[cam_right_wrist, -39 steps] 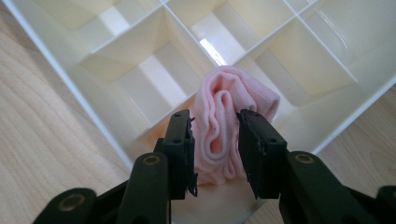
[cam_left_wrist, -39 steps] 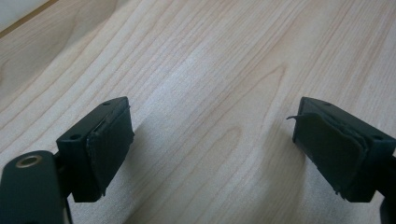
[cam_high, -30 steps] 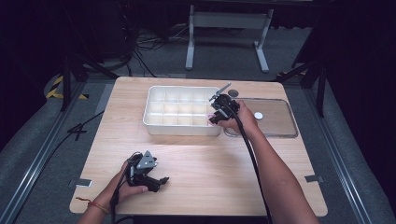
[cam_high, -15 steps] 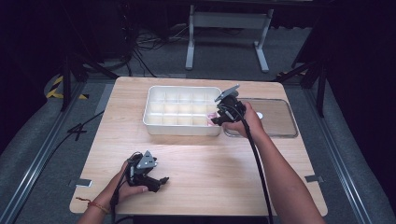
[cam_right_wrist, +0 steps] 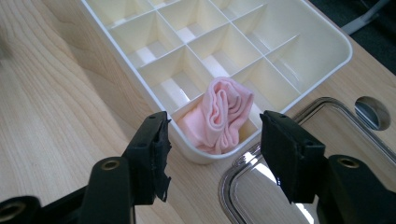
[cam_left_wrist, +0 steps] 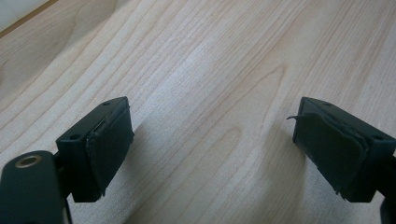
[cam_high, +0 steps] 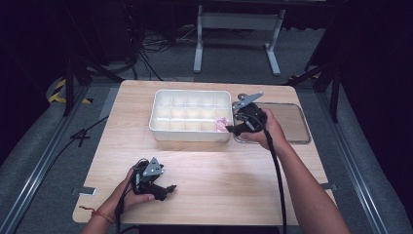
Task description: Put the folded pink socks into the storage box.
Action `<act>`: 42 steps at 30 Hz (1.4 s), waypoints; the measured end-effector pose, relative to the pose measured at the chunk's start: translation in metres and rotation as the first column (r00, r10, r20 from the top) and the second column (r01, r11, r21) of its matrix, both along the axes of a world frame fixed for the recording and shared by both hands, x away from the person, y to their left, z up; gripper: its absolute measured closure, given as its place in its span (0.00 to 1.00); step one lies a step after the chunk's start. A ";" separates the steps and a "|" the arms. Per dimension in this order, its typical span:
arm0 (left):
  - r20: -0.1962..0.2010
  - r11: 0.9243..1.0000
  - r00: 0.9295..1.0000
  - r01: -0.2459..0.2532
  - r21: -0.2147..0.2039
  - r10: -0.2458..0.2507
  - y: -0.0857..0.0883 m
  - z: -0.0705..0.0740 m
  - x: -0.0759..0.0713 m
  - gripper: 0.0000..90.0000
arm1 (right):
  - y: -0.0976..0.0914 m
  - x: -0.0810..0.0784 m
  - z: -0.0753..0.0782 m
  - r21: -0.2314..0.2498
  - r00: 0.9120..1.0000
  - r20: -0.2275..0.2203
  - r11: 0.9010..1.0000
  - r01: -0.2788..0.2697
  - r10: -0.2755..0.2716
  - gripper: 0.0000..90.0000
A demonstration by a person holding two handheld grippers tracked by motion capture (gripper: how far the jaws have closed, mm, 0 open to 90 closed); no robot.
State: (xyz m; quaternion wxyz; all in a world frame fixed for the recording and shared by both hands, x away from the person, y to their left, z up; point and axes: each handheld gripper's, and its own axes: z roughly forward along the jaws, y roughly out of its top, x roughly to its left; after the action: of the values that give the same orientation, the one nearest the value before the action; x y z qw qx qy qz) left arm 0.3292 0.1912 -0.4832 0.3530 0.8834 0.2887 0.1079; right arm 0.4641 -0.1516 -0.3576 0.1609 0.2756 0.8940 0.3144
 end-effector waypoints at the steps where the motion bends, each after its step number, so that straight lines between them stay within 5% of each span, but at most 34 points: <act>1: 0.000 1.000 1.000 0.001 0.001 -0.001 0.000 0.000 0.000 0.14 | -0.001 -0.002 0.000 0.002 1.000 0.001 1.000 0.000 0.000 0.46; 11: 0.000 1.000 1.000 0.000 0.000 0.000 0.000 0.000 0.000 0.14 | -0.011 -0.019 0.004 -0.017 0.998 0.058 1.000 -0.013 0.014 0.44; 42: 0.001 1.000 1.000 -0.001 0.002 0.001 0.000 0.000 0.000 0.13 | -0.049 -0.070 -0.026 -0.068 0.998 0.058 0.997 -0.022 0.026 0.40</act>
State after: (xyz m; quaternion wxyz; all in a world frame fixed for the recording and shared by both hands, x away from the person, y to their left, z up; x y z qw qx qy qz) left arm 0.3293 0.1910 -0.4832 0.3525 0.8836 0.2887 0.1085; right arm 0.3945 -0.2004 -0.3838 0.1927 0.2497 0.9023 0.2940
